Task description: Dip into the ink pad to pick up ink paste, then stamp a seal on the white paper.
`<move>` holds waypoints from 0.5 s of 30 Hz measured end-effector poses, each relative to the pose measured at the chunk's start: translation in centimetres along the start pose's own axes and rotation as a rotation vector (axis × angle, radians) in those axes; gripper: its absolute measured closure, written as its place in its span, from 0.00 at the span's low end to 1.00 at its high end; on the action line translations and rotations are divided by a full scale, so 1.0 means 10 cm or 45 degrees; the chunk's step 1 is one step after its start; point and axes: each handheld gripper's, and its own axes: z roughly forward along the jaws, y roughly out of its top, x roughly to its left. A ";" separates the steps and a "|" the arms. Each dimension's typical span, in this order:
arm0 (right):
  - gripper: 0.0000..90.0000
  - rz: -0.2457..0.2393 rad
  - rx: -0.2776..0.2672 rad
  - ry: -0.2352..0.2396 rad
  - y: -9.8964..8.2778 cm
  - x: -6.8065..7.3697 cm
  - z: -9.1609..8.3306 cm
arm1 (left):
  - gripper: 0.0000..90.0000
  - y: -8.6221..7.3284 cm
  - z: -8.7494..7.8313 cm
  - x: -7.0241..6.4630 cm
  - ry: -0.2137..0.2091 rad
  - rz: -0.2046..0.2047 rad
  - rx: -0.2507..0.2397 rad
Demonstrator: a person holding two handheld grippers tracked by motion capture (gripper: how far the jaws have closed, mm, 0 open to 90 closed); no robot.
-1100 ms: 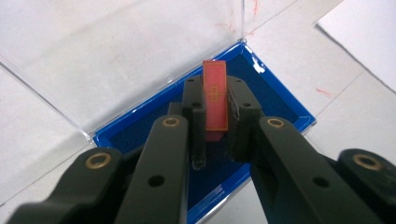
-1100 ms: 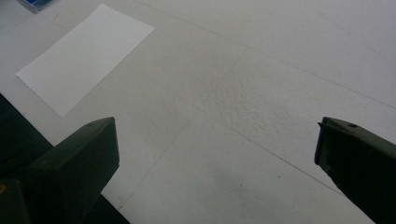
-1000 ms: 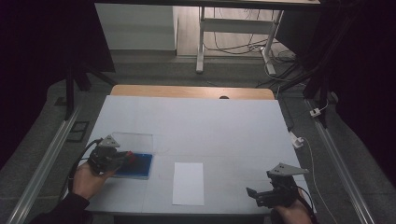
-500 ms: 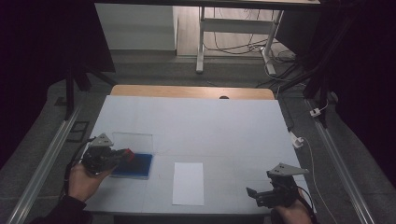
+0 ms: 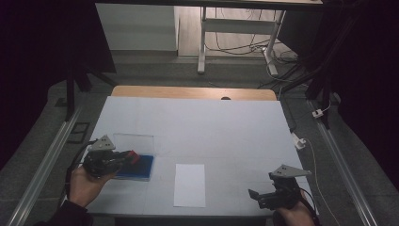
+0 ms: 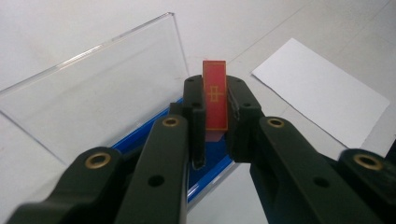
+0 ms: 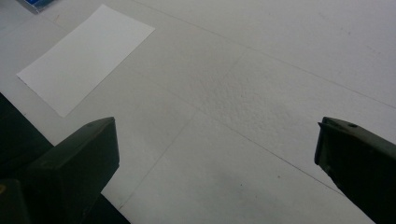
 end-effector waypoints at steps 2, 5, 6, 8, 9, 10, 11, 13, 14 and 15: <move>0.00 0.000 0.000 0.001 0.00 0.00 0.00 | 0.88 0.01 0.01 -0.01 -0.010 -0.002 0.002; 0.00 -0.002 0.002 -0.001 0.00 0.00 0.00 | 0.88 0.04 0.01 -0.03 -0.021 -0.001 0.014; 0.00 -0.001 0.002 -0.001 0.00 0.00 0.00 | 0.89 0.05 0.02 -0.04 -0.024 -0.004 0.018; 0.00 0.002 0.002 0.000 0.00 0.00 0.00 | 0.89 0.07 0.02 -0.05 -0.028 0.005 0.026; 0.00 0.003 0.001 0.000 0.00 0.00 0.00 | 0.89 0.08 0.03 -0.07 -0.033 0.007 0.027; 0.00 0.002 0.001 0.000 0.00 0.00 0.00 | 0.89 0.09 0.03 -0.08 -0.034 0.008 0.027; 0.00 0.002 0.002 -0.001 0.00 0.00 0.00 | 0.89 0.10 0.03 -0.09 -0.037 0.015 0.027; 0.00 0.000 0.003 -0.003 0.00 0.00 0.00 | 0.88 0.12 0.04 -0.11 -0.042 0.017 0.032; 0.00 0.000 0.003 -0.003 0.00 0.00 0.00 | 0.88 0.13 0.05 -0.12 -0.047 0.015 0.031; 0.00 0.001 0.003 -0.002 0.00 0.00 0.00 | 0.89 0.14 0.05 -0.13 -0.052 0.012 0.034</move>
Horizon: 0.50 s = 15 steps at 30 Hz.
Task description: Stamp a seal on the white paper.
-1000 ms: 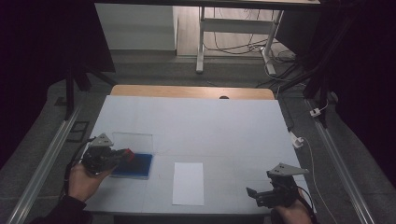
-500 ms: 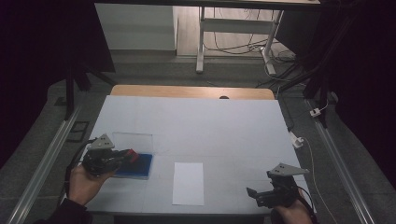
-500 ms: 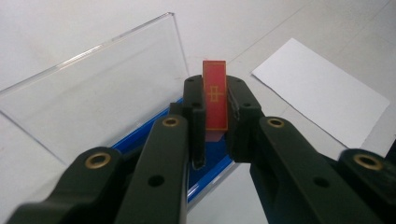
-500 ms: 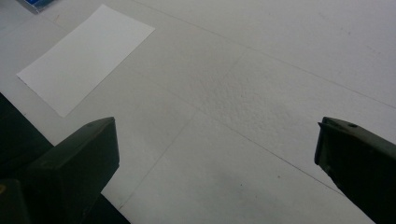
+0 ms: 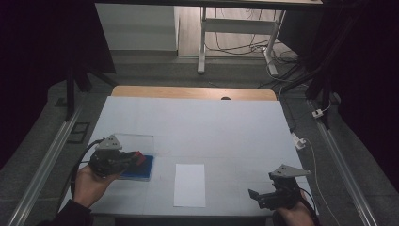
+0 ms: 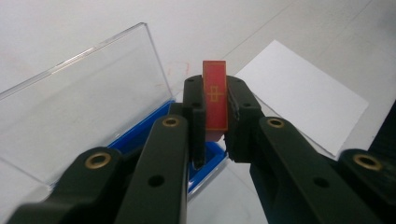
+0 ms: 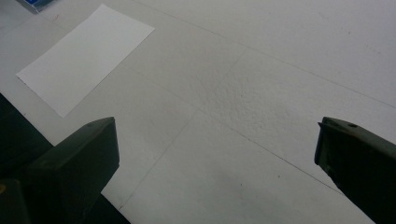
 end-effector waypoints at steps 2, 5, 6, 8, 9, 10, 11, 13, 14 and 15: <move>0.00 0.003 -0.001 0.002 0.00 0.00 0.00 | 0.89 0.02 0.02 -0.02 -0.005 -0.001 0.010; 0.00 0.001 0.000 0.001 0.00 0.00 0.00 | 0.89 0.05 0.04 -0.05 -0.011 0.006 0.021; 0.00 0.001 0.000 0.001 0.00 0.00 0.00 | 0.89 0.06 0.05 -0.06 -0.014 0.009 0.021; 0.00 0.001 0.001 0.001 0.00 0.00 0.00 | 0.89 0.08 0.06 -0.08 -0.023 0.014 0.024; 0.00 0.002 0.001 -0.001 0.00 0.00 0.00 | 0.89 0.09 0.06 -0.09 -0.028 0.014 0.026; 0.00 0.001 0.001 -0.002 0.00 0.00 0.00 | 0.89 0.10 0.07 -0.10 -0.033 0.015 0.026; 0.00 0.002 0.002 -0.001 0.00 0.00 0.00 | 0.89 0.11 0.08 -0.11 -0.038 0.015 0.027; 0.00 0.001 0.003 -0.001 0.00 0.00 0.00 | 0.89 0.14 0.09 -0.13 -0.051 0.017 0.031; 0.00 -0.001 0.005 -0.002 0.00 0.00 0.00 | 0.89 0.15 0.10 -0.14 -0.056 0.018 0.033; 0.00 0.000 0.006 -0.002 0.00 0.00 0.00 | 0.89 0.16 0.11 -0.15 -0.063 0.022 0.036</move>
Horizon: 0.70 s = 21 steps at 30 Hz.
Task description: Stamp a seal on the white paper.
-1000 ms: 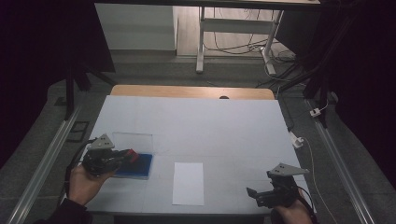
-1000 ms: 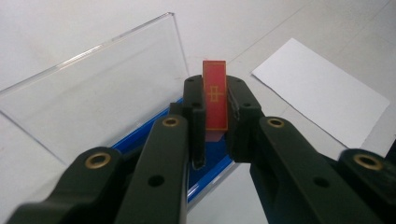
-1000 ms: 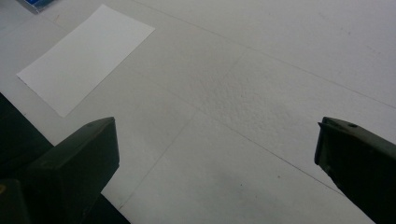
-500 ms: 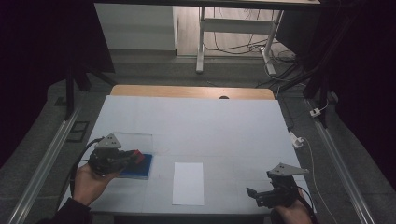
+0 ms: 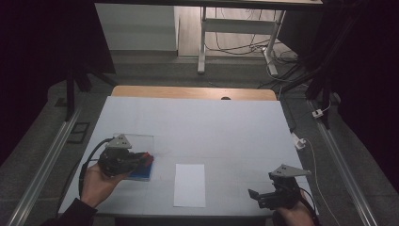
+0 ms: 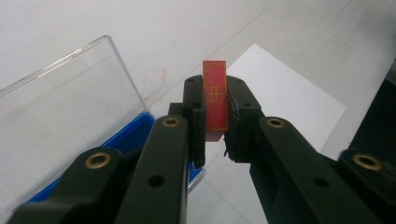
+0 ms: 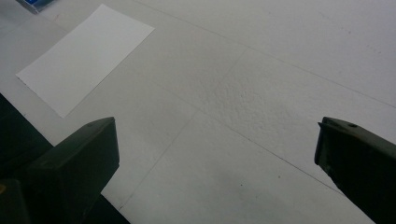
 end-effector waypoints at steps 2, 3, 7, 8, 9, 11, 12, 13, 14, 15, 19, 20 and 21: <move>0.00 -0.001 0.000 0.000 0.00 0.00 0.00 | 0.89 0.03 0.03 -0.03 -0.010 0.010 0.005; 0.00 0.002 -0.001 0.000 0.00 0.00 0.00 | 0.89 0.04 0.04 -0.04 -0.014 0.015 0.010; 0.00 0.000 0.001 0.001 0.00 0.00 0.00 | 0.89 0.10 0.10 -0.10 -0.026 0.050 0.024; 0.00 0.001 0.000 0.003 0.00 0.00 0.00 | 0.88 0.11 0.12 -0.12 -0.029 0.058 0.027; 0.00 0.000 0.001 0.002 0.00 0.00 0.00 | 0.88 0.12 0.13 -0.13 -0.033 0.065 0.031; 0.00 0.001 0.001 0.002 0.00 0.00 0.00 | 0.89 0.15 0.16 -0.16 -0.038 0.079 0.035; 0.00 0.001 0.000 0.002 0.00 0.00 0.00 | 0.88 0.16 0.18 -0.17 -0.042 0.085 0.037; 0.00 0.001 0.001 0.002 0.00 0.00 0.00 | 0.89 0.17 0.19 -0.18 -0.046 0.091 0.038; 0.00 0.001 0.001 0.002 0.00 0.00 0.00 | 0.89 0.19 0.20 -0.19 -0.050 0.096 0.038; 0.00 0.001 0.001 0.002 0.00 0.00 0.00 | 0.88 0.20 0.22 -0.20 -0.055 0.100 0.039; 0.00 0.001 0.001 0.003 0.00 0.00 0.00 | 0.89 0.24 0.27 -0.25 -0.072 0.124 0.047; 0.00 0.001 0.001 0.003 0.00 0.00 0.00 | 0.88 0.25 0.29 -0.26 -0.075 0.130 0.049; 0.00 0.001 0.001 0.003 0.00 0.00 0.00 | 0.89 0.26 0.31 -0.27 -0.079 0.138 0.052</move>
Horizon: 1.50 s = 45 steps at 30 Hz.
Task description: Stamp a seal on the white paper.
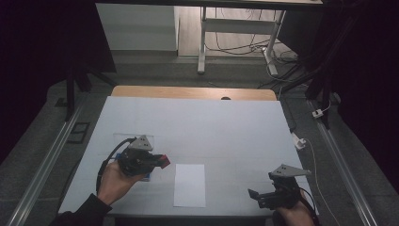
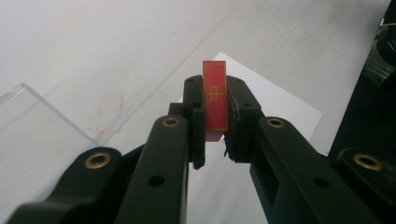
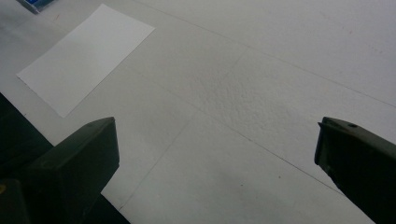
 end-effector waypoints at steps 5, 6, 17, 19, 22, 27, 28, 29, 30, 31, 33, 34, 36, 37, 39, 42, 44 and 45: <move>0.00 -0.001 0.000 0.000 0.00 0.00 0.00 | 0.89 0.08 0.10 -0.06 -0.012 0.039 0.017; 0.00 0.000 0.000 0.001 0.00 0.00 0.00 | 0.89 0.09 0.13 -0.07 -0.012 0.043 0.020; 0.00 0.003 0.002 0.002 0.00 0.00 0.00 | 0.89 0.19 0.37 -0.16 -0.036 0.104 0.064; 0.00 0.004 0.003 0.003 0.00 0.00 0.00 | 0.89 0.22 0.42 -0.18 -0.053 0.116 0.070; 0.00 0.004 0.002 0.004 0.00 0.00 0.00 | 0.89 0.23 0.51 -0.23 -0.053 0.144 0.093; 0.00 0.004 0.003 0.005 0.00 0.00 0.00 | 0.89 0.23 0.63 -0.27 -0.070 0.164 0.128; 0.00 0.003 0.004 0.005 0.00 0.00 0.00 | 0.89 0.23 0.67 -0.28 -0.071 0.172 0.137; 0.00 0.003 0.004 0.005 0.00 0.00 0.00 | 0.89 0.23 0.69 -0.28 -0.072 0.175 0.142; 0.00 0.002 0.004 0.005 0.00 0.00 0.00 | 0.89 0.22 0.71 -0.29 -0.073 0.178 0.150; 0.00 0.003 0.004 0.006 0.00 0.00 0.00 | 0.89 0.22 0.74 -0.30 -0.076 0.180 0.157; 0.00 0.003 0.003 0.006 0.00 0.00 0.00 | 0.89 0.21 0.79 -0.31 -0.080 0.184 0.172; 0.00 0.002 0.003 0.006 0.00 0.00 0.00 | 0.89 0.20 0.81 -0.32 -0.083 0.184 0.178; 0.00 0.002 0.002 0.006 0.00 0.00 0.00 | 0.89 0.19 0.85 -0.33 -0.086 0.192 0.192; 0.00 0.001 0.002 0.006 0.00 0.00 0.00 | 0.89 0.19 0.87 -0.34 -0.085 0.194 0.199; 0.00 -0.001 0.003 0.007 0.00 0.00 0.00 | 0.89 0.17 0.91 -0.34 -0.087 0.197 0.208; 0.00 -0.003 0.002 0.008 0.00 0.00 0.00 | 0.89 0.15 0.95 -0.35 -0.087 0.201 0.222; 0.00 -0.001 -0.002 0.010 0.00 0.00 0.00 | 0.89 0.13 0.98 -0.35 -0.087 0.202 0.229; 0.00 -0.001 -0.001 0.010 0.00 0.00 0.00 | 0.89 0.13 0.99 -0.35 -0.087 0.201 0.233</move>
